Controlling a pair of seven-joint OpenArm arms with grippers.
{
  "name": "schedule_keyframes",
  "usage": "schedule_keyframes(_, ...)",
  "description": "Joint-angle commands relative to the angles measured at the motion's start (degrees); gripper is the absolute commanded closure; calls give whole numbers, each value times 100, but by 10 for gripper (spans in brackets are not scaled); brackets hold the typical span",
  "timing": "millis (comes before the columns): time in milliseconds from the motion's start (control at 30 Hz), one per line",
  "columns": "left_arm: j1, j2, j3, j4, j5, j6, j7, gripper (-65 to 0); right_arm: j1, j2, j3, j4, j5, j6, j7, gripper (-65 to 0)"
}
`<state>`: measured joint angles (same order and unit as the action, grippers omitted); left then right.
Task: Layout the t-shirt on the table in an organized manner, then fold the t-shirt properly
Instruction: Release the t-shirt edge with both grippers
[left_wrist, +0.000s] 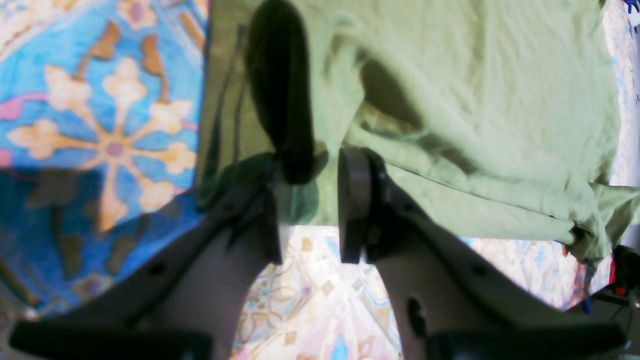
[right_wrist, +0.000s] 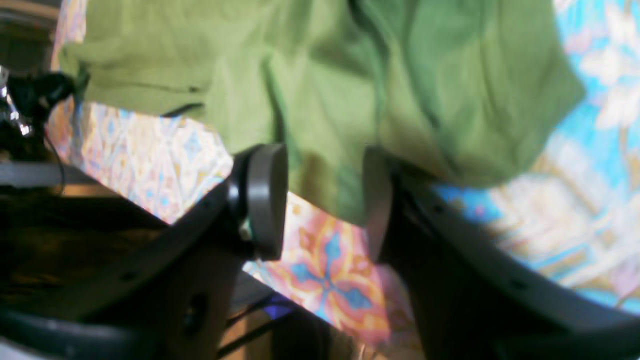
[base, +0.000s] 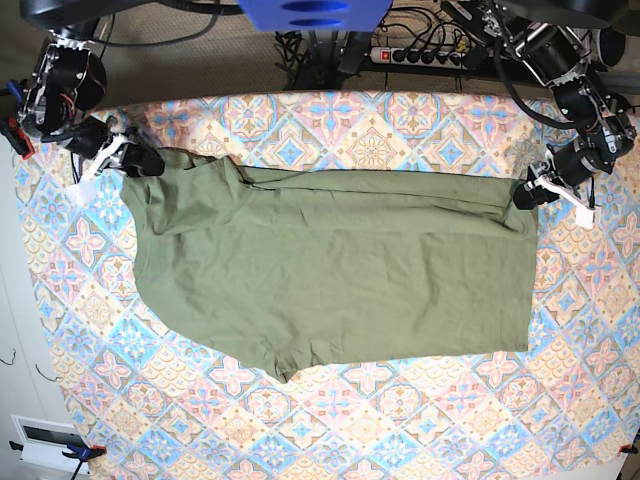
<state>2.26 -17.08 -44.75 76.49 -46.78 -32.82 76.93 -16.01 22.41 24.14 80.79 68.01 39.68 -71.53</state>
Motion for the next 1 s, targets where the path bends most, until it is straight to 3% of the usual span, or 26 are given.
schedule_keyframes(0,-37,-116,-21,92,-126,-2,-75,-158,49,110,17,-57,157,32,80,-237)
schedule_keyframes(167,-37,-125,-21,92,-126,-2,-75,-157,49,110,8,-497,157,32,80,-237)
schedule_keyframes(967,-55,-107,-13,92,-126,-2,-66,-155,296,110,-186,-506,157,32,247,-235)
